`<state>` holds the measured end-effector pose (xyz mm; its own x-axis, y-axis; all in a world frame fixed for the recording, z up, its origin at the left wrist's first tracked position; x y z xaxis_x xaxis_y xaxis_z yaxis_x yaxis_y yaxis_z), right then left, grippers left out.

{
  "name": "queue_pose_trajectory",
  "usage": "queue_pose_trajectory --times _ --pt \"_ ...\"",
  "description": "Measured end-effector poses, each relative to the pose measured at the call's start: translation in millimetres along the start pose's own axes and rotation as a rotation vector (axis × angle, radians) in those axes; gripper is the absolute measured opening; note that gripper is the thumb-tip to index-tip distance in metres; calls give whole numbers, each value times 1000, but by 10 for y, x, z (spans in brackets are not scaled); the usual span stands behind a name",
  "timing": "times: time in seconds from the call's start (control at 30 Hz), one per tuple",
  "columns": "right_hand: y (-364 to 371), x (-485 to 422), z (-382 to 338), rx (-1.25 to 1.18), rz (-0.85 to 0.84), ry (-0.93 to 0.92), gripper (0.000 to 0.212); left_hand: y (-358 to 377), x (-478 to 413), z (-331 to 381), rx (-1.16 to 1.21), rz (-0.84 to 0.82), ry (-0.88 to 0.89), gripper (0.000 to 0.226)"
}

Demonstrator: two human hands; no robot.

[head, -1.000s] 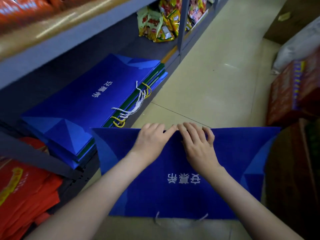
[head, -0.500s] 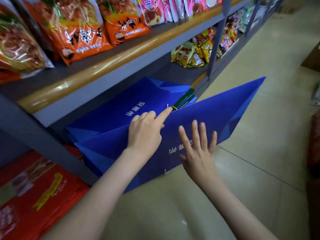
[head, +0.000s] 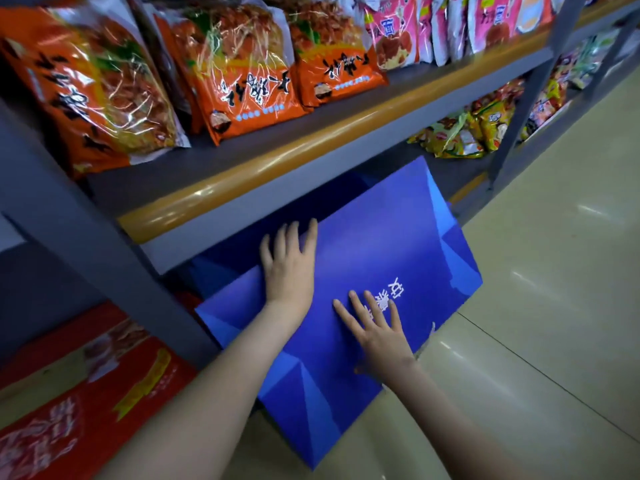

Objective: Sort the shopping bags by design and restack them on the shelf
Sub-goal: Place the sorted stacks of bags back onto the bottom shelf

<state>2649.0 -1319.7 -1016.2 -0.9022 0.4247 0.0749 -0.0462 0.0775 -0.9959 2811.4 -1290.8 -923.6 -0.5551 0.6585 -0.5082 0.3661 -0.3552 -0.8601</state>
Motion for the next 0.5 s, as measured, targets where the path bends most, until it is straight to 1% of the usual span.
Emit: queue_pose_trajectory --times 0.07,0.1,0.13,0.17,0.23,0.27,0.3,0.33,0.4,0.43,0.5 --pt "137 -54 45 -64 -87 18 131 195 369 26 -49 -173 157 60" --pt "162 -78 59 -73 -90 25 127 302 565 19 -65 -239 237 59" --pt "183 -98 73 -72 -74 28 125 372 722 0 -63 -293 270 61" --pt "208 -108 90 -81 -60 24 124 430 840 -26 -44 -337 276 68" --pt "231 -83 112 -53 27 3 130 464 948 -90 -46 -458 283 89" --pt "262 -38 123 -59 78 19 134 491 945 -140 -60 -513 305 92" --pt "309 30 132 -98 118 34 132 518 921 -165 -70 -604 311 91" --pt "369 118 144 -119 145 27 125 530 899 -177 -72 -666 303 90" --pt "530 376 176 -126 207 -33 101 566 857 -187 -45 -720 287 90" --pt "601 504 191 -116 215 -75 95 598 852 -191 -6 -750 273 90" --pt "722 730 200 -70 145 -156 100 601 808 -211 32 -789 268 90"
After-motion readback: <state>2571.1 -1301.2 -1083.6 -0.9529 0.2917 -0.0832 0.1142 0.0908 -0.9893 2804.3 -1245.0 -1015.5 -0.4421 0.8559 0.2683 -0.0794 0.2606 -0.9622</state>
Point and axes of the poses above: each hand's wrist, its own x-axis away from the middle knuckle, its own y-axis out of the palm, z = x × y, the point moved 1 cm from there along -x, towards the middle knuckle, and after that the axes turned 13 degrees about -y, right-handed, at the moved point
